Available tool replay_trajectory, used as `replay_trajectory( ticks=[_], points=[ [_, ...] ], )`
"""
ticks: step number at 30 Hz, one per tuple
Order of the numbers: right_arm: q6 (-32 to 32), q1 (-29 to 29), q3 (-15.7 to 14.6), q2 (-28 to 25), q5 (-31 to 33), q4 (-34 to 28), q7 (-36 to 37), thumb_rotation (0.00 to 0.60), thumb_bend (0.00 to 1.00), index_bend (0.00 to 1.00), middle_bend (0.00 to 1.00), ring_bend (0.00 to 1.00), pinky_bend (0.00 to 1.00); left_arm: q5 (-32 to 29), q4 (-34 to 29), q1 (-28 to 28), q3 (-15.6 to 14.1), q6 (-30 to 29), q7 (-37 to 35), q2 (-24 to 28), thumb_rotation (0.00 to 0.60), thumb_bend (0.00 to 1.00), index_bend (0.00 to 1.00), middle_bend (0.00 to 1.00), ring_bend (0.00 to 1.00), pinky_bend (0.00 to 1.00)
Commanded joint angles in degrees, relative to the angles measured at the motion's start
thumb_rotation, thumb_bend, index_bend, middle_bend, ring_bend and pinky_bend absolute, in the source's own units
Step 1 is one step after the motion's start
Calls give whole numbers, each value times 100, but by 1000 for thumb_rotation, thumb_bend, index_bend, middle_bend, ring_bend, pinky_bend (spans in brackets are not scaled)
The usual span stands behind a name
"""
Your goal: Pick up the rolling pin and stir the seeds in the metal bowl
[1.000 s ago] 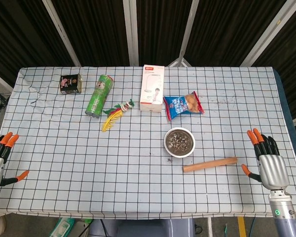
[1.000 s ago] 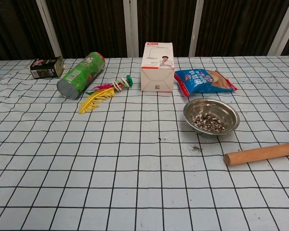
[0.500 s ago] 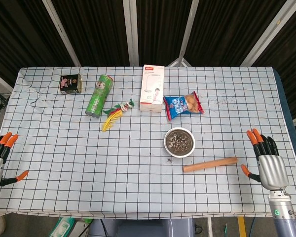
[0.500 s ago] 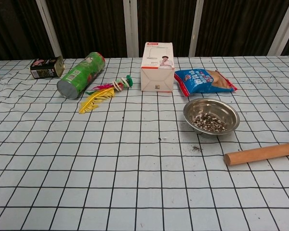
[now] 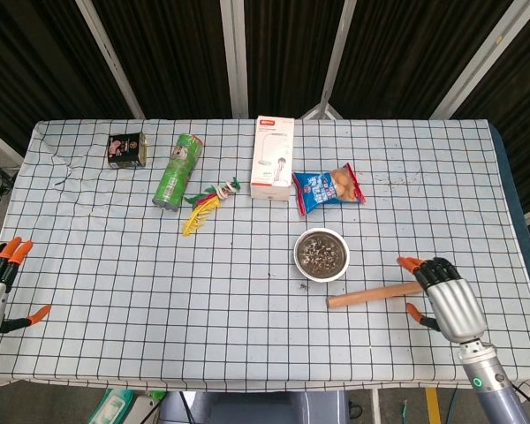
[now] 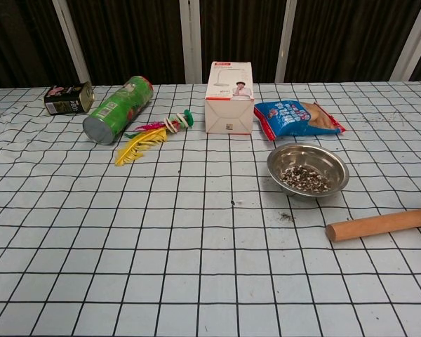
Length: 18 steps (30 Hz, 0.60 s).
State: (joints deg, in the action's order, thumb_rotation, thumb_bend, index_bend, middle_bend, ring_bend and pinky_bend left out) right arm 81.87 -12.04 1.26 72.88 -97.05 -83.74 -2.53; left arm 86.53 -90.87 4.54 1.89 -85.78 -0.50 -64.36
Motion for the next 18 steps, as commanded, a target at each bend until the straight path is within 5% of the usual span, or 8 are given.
replay_trajectory(
  ticks=[1,18],
  points=[
    [-144,-143,-142,181,-208,141,-66,600,285,245,285,259,213,3,7,-1,-1,-2,2,-2,600,201,35,0,0,0],
    [-545,-560,-129,1010,-287,743,-242,600,285,372,389,341,253,-4,17,-3,3,-3,-7,-10,600,200,35,0,0,0]
  ],
)
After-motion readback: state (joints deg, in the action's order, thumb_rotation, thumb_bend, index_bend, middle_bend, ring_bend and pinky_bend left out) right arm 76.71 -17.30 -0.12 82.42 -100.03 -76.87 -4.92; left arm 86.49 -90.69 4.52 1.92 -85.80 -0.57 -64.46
